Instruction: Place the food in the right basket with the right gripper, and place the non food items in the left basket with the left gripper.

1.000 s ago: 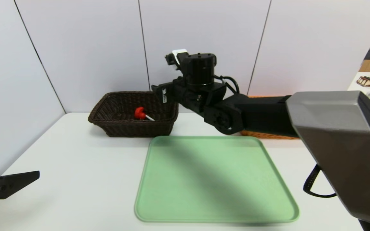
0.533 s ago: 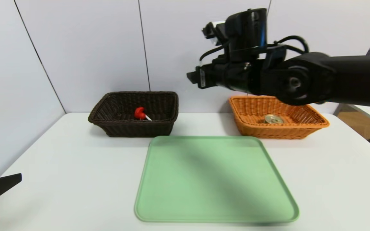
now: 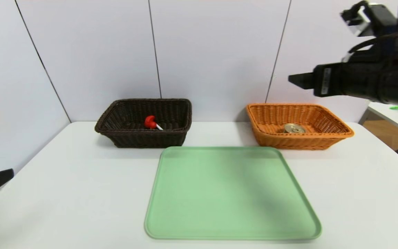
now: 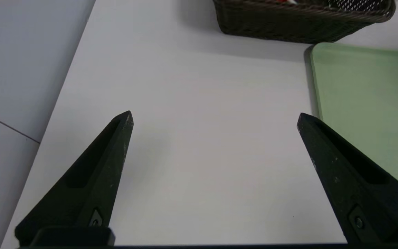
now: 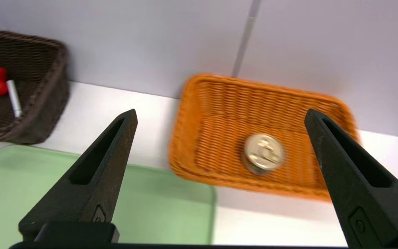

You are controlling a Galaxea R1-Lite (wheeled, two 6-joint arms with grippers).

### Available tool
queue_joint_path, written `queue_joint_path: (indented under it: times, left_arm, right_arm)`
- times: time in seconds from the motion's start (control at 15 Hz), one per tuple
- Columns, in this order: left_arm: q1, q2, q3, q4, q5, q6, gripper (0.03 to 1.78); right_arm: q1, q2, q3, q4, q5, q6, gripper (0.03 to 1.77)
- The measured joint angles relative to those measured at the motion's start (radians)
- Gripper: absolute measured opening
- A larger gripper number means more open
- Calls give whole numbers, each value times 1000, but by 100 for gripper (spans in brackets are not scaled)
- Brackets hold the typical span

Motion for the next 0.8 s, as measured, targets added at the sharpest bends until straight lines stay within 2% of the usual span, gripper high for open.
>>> queue_joint_path:
  times: [0.4, 0.6, 0.8]
  left_arm:
    - [2, -34, 30, -60, 1, 3, 169]
    - [21, -80, 103, -193, -1, 4, 169]
    - [43, -136, 160, -224, 0, 10, 169]
  right_arm:
    - [-140, -355, 290, -2, 10, 1, 169]
    - [-212, -515, 403, -2, 18, -3, 169]
    - [-277, -655, 463, 6, 40, -6, 169]
